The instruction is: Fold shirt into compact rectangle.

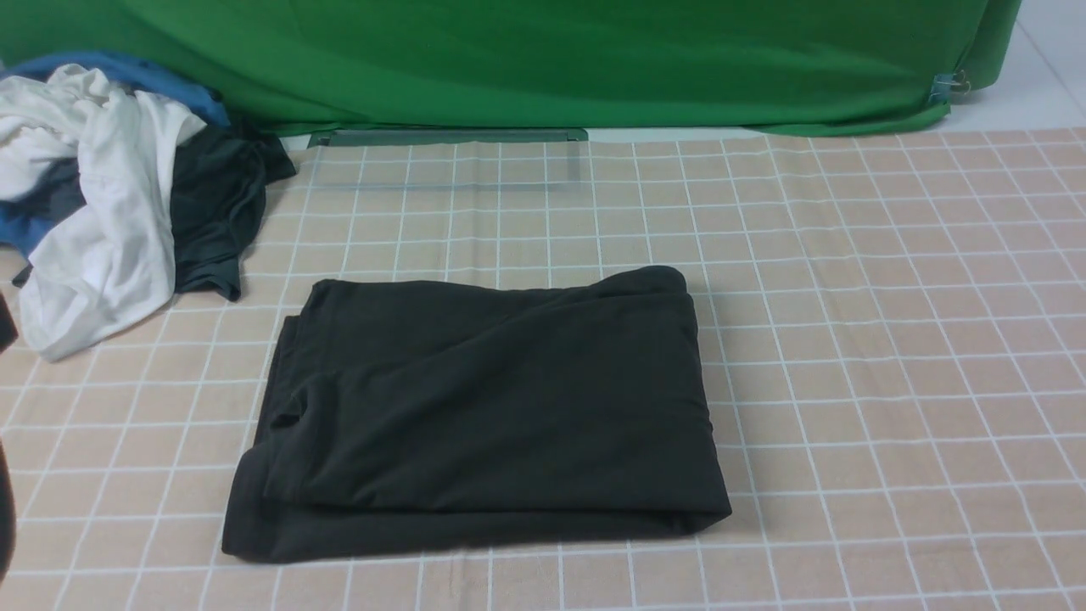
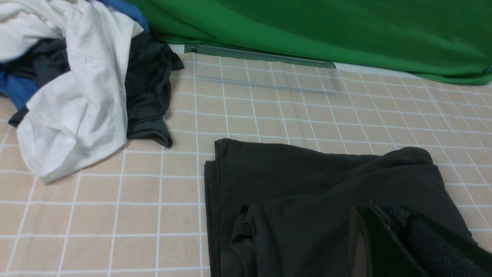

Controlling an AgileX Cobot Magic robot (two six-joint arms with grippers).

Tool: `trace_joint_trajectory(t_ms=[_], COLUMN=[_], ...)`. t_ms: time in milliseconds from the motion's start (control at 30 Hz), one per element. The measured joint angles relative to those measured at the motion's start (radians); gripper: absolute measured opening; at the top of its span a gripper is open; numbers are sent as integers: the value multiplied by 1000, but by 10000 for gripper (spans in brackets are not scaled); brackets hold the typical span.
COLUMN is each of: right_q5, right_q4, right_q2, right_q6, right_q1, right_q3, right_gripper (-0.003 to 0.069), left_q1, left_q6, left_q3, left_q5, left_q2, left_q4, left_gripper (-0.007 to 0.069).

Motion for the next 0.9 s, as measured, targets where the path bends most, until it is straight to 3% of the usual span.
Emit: trace_joint_trajectory(t_ms=[333, 700, 900], right_q5=[-39, -39, -39], right_q4=[0, -1, -1], right_q2=[-49, -49, -49], right_q6=[-10, -10, -10], right_q1=[0, 0, 0], right_q3=[24, 26, 26], right_gripper=[163, 196, 203], left_q1=[0, 0, 0], left_q6=[0, 0, 113], left_q3=[0, 0, 0], left_q5=[-43, -45, -52], left_q2=[0, 0, 0], left_q4=[21, 23, 91], left_gripper=[18, 18, 18])
